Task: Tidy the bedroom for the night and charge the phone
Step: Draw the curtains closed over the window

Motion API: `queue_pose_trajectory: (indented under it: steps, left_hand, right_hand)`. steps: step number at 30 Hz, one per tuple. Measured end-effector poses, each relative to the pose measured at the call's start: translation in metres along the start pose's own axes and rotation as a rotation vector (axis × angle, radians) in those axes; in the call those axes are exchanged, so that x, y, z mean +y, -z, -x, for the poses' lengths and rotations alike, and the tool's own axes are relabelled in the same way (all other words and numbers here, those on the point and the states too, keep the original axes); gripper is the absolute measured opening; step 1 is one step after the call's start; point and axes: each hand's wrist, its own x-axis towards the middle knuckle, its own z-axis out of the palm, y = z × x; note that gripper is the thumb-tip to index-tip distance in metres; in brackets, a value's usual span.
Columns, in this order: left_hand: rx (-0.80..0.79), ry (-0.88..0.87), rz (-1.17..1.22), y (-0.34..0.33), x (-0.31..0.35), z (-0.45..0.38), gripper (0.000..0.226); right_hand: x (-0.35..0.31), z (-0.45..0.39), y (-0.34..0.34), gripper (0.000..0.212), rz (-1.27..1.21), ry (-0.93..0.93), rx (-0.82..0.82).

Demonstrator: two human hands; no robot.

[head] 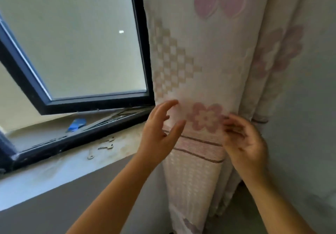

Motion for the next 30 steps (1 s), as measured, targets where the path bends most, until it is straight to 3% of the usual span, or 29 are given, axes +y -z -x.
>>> queue_pose_trajectory:
  steps: [4, 7, 10, 13, 14, 21, 30]
  left_hand:
    - [0.265, -0.005, 0.01, -0.01, 0.032, -0.065, 0.067]
    - [0.242, -0.024, -0.019, -0.018, 0.052, -0.098, 0.084]
    - [0.177, -0.076, 0.044, -0.032, 0.065, -0.115, 0.07]
    - [0.257, -0.136, 0.099, -0.042, 0.07, -0.129, 0.015]
    - [0.296, -0.138, 0.109, -0.044, 0.068, -0.135, 0.013]
    - [0.448, -0.141, 0.17, -0.026, 0.035, -0.155, 0.033]
    - [0.522, -0.183, 0.017, 0.082, -0.006, -0.135, 0.033]
  right_hand:
    - [-0.001, -0.035, -0.003, 0.047, 0.249, 0.206, 0.248]
    - [-0.007, -0.067, -0.007, 0.034, 0.238, 0.256, 0.313]
    - [-0.009, -0.092, -0.008, 0.019, 0.276, 0.335, 0.257]
    - [-0.002, -0.107, -0.008, 0.02, 0.274, 0.351, 0.189]
    - [0.002, -0.111, -0.007, 0.018, 0.267, 0.328, 0.191]
    - [0.02, -0.141, -0.03, 0.032, 0.313, 0.428, 0.199]
    - [-0.005, -0.125, -0.132, 0.009, 0.328, 0.567, 0.173]
